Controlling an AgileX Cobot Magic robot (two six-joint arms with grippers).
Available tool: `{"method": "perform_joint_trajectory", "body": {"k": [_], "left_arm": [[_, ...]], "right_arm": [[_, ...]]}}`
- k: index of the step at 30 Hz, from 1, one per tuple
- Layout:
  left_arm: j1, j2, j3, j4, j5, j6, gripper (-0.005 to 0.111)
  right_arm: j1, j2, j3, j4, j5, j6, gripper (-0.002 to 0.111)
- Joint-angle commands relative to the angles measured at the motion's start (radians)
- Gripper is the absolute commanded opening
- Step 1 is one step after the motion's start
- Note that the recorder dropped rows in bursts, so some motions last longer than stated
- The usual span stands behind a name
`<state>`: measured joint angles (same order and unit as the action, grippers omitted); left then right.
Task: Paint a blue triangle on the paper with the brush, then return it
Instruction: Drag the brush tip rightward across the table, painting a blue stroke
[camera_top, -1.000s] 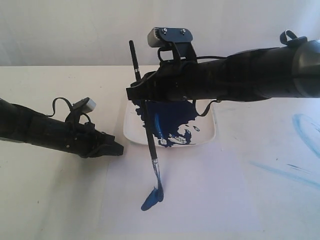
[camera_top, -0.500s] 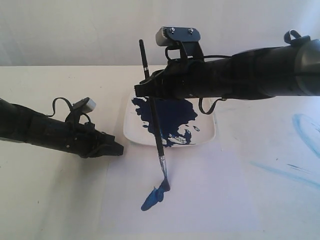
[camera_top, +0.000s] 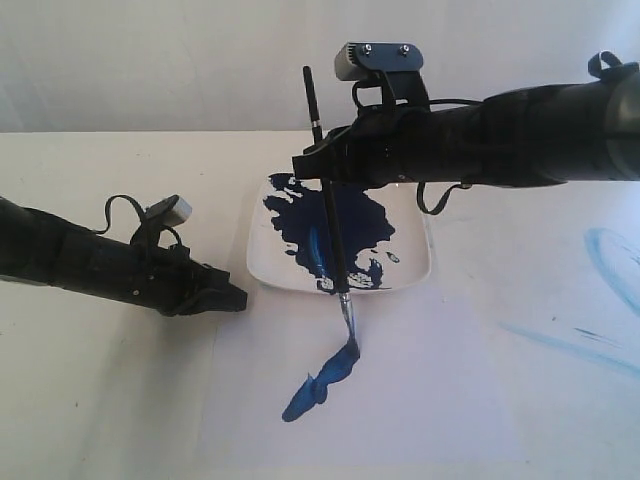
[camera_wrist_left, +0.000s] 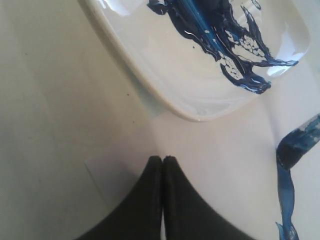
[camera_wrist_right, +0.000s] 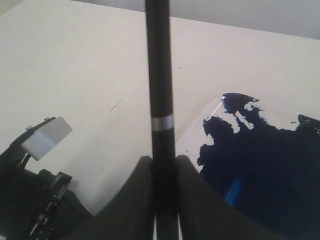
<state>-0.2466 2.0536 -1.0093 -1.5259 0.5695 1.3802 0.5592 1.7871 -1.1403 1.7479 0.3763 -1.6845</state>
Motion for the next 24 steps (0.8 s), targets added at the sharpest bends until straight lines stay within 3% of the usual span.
{"method": "perform_joint_trajectory", "body": {"k": [1, 24], "left_arm": [[-0.006, 0.017, 0.006, 0.001, -0.001, -0.011, 0.000], [-0.006, 0.017, 0.006, 0.001, -0.001, -0.011, 0.000]], "right_arm": [[-0.028, 0.003, -0.005, -0.003, -0.004, -0.017, 0.000], [-0.073, 0.003, -0.005, -0.017, 0.015, -0.015, 0.000]]}}
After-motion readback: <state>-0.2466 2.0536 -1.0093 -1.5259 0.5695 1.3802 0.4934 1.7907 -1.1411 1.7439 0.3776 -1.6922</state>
